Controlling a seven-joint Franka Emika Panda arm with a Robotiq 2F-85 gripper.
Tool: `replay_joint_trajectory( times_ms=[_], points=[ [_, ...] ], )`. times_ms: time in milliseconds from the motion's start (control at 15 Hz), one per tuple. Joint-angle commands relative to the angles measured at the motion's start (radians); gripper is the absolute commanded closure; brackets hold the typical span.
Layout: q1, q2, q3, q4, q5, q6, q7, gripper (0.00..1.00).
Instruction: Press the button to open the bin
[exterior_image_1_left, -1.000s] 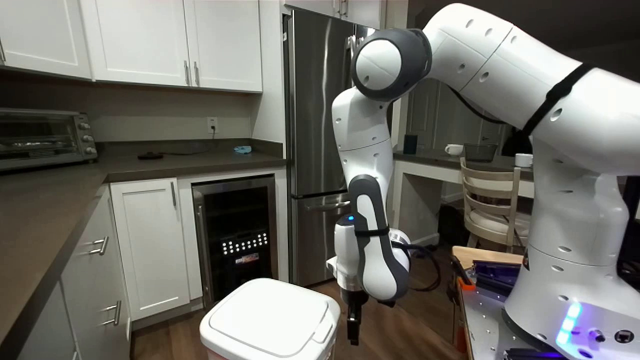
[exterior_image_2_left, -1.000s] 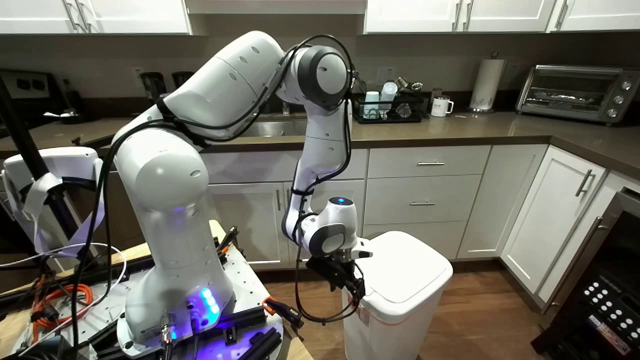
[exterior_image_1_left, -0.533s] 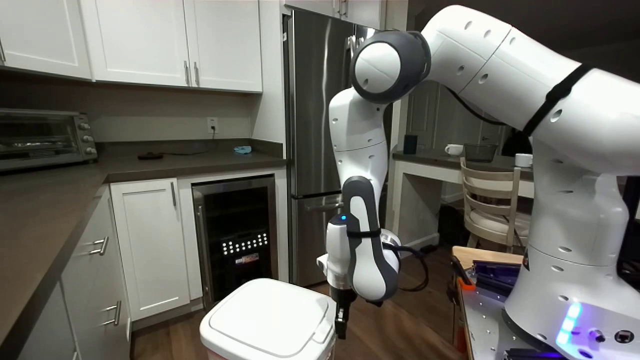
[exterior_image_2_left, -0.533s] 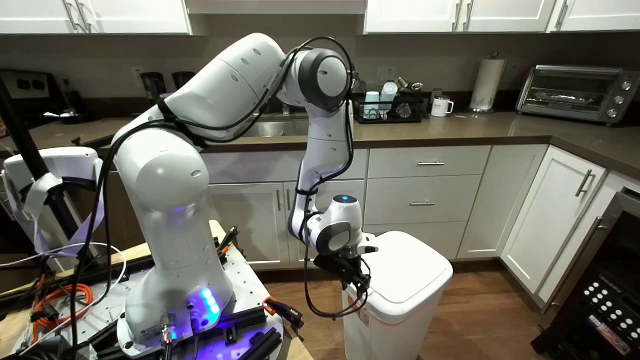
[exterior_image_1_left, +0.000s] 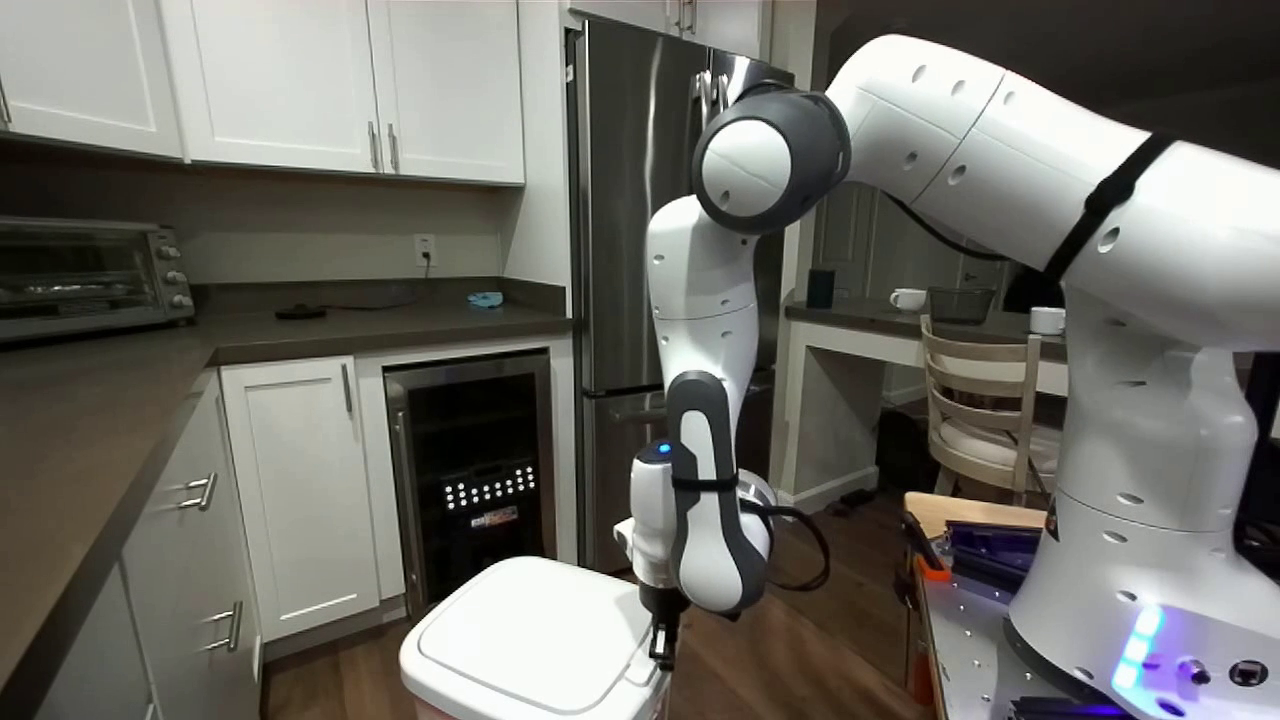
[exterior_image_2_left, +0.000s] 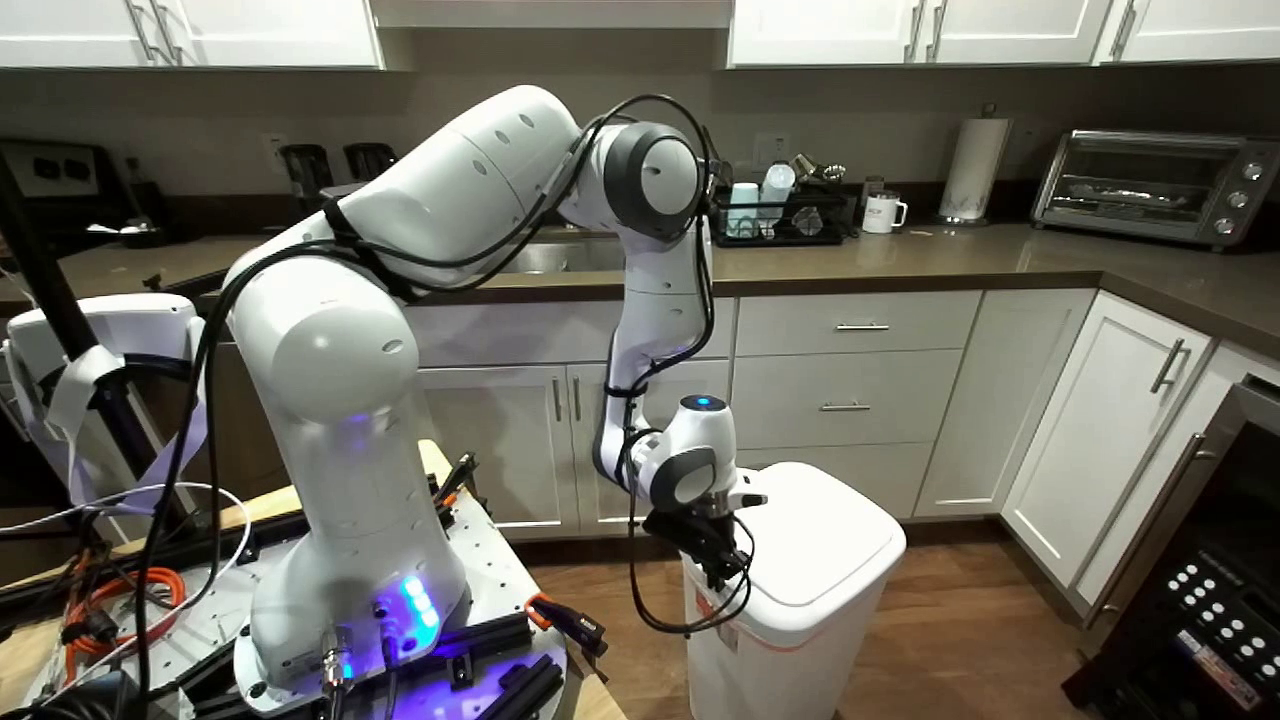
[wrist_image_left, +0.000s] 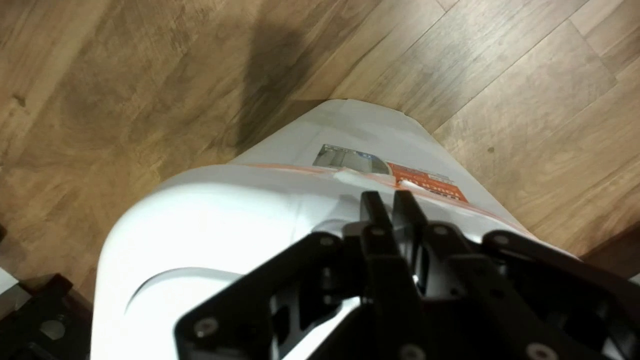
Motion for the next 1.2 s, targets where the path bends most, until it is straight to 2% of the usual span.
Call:
replay_joint_trajectory(
  times_ms=[0,1133],
  points=[
    [0.011,-0.008,-0.007,0.028,-0.008,-0.065,0.009,1.0],
    [0.033,-0.076,-0.021,0.047,-0.029,-0.239,0.02,0.99]
  ],
)
